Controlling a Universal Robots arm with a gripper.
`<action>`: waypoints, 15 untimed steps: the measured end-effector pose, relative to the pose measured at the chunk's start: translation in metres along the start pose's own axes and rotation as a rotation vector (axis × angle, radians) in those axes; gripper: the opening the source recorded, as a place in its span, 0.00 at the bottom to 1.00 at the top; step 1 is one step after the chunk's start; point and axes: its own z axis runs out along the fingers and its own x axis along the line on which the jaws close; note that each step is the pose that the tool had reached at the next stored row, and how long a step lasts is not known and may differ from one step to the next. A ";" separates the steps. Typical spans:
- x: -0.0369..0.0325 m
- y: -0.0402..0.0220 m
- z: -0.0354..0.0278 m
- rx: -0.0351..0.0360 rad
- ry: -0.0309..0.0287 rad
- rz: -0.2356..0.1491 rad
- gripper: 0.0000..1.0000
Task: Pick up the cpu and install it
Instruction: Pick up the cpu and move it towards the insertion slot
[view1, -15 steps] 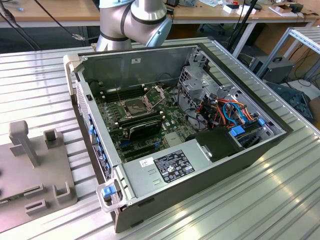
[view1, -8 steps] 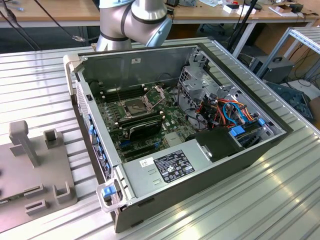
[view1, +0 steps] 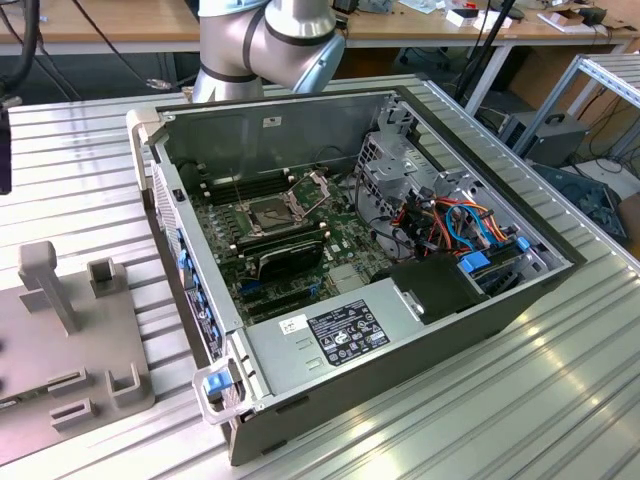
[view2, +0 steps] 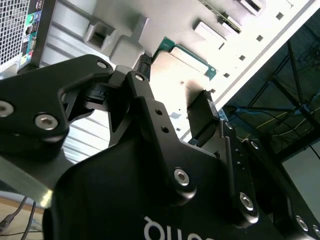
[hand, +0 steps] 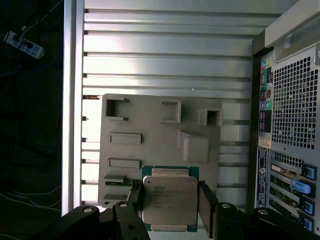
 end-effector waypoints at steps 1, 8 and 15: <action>-0.0054 -0.0001 0.0001 -0.0001 -0.0001 0.000 0.54; -0.0263 -0.0006 -0.0001 -0.0001 -0.0001 0.000 0.54; -0.0453 -0.0010 -0.0002 -0.0001 -0.0001 0.000 0.54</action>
